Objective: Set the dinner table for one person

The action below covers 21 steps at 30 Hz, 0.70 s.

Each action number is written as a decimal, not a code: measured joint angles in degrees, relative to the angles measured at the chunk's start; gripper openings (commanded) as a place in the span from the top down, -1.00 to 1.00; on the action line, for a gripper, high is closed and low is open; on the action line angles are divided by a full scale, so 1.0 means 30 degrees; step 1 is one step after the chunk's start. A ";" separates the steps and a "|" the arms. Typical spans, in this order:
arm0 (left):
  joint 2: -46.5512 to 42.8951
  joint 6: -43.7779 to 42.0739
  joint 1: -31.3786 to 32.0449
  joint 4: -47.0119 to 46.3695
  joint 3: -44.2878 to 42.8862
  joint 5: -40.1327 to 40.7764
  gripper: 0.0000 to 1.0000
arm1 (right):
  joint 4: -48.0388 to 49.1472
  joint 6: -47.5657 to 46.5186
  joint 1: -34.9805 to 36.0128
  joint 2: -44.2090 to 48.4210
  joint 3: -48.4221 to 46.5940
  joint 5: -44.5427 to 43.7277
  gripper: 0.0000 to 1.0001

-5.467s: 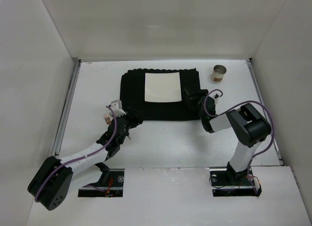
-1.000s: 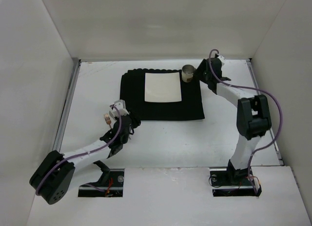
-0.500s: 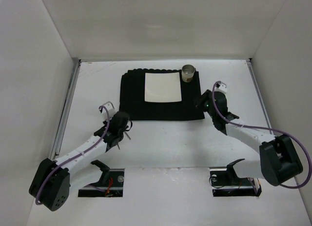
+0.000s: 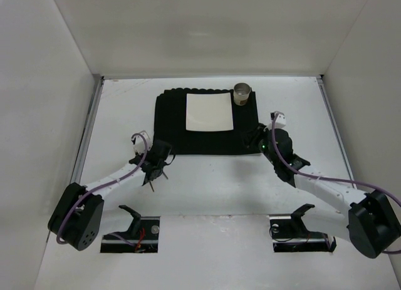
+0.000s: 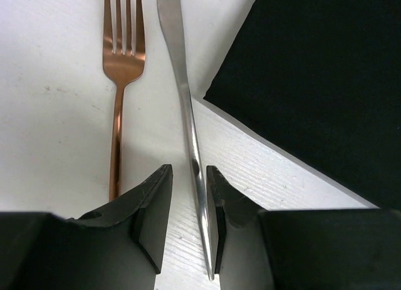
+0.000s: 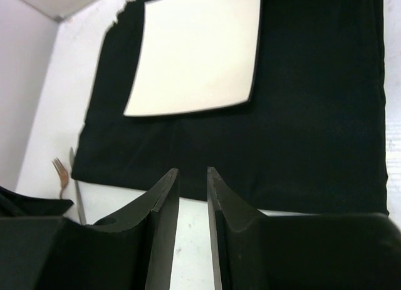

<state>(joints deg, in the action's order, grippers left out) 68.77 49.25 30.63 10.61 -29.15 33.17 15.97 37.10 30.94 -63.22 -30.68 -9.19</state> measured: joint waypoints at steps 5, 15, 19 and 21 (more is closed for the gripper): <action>0.0656 0.0707 0.0007 0.0000 -0.0007 -0.0335 0.48 | 0.0007 -0.0022 0.0583 -0.0342 0.0175 0.0255 0.35; 0.1836 0.1129 -0.0131 -0.0379 -0.0270 -0.0466 0.86 | 0.0415 -0.0073 0.1217 -0.0335 0.0175 0.0364 0.28; 0.1421 0.1137 -0.0124 -0.0066 -0.0146 -0.0670 0.94 | 0.0415 -0.0073 0.1209 -0.0255 0.0197 0.0364 0.23; 0.0882 0.1144 -0.0044 0.0364 -0.0015 -0.0772 0.96 | 0.0408 -0.0051 0.1144 -0.0044 0.0277 0.0364 0.18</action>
<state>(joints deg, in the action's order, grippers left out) 71.42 52.69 30.50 11.70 -29.19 30.85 17.19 36.95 34.37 -63.35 -29.85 -8.10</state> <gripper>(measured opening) 0.079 0.388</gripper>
